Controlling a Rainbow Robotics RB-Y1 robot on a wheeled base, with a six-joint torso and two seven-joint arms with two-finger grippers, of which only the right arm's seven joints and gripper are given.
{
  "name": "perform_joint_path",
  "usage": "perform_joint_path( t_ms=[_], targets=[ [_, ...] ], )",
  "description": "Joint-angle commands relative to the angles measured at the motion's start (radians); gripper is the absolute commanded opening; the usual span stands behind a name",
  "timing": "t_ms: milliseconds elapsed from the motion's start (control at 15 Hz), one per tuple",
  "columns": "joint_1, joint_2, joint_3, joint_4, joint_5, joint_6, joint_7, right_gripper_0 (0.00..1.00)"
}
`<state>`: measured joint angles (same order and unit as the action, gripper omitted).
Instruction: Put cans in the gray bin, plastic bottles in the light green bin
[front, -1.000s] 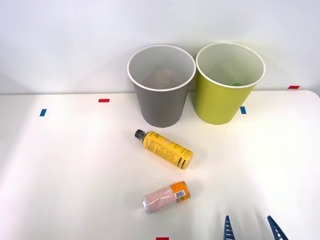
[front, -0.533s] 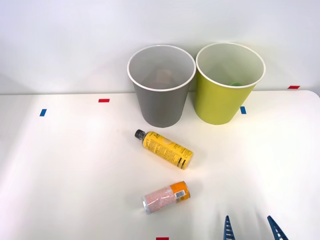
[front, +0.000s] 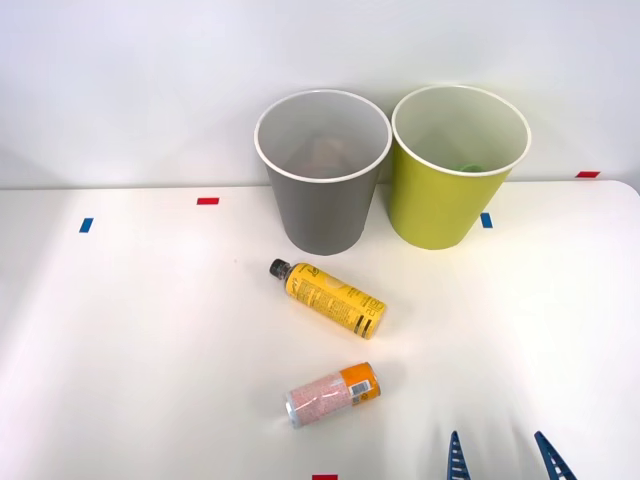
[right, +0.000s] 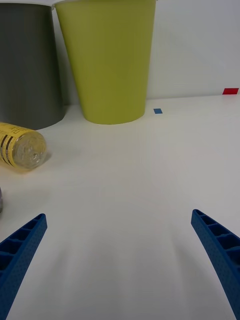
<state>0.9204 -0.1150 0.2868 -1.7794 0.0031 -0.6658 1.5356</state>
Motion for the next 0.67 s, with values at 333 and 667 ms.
perform_joint_path(
  t_ms=[333,667],
  targets=[
    [0.0,0.0,0.0,0.0,0.0,0.0,0.0,1.0],
    [0.0,0.0,0.0,0.0,0.0,0.0,0.0,1.0]
  ],
)
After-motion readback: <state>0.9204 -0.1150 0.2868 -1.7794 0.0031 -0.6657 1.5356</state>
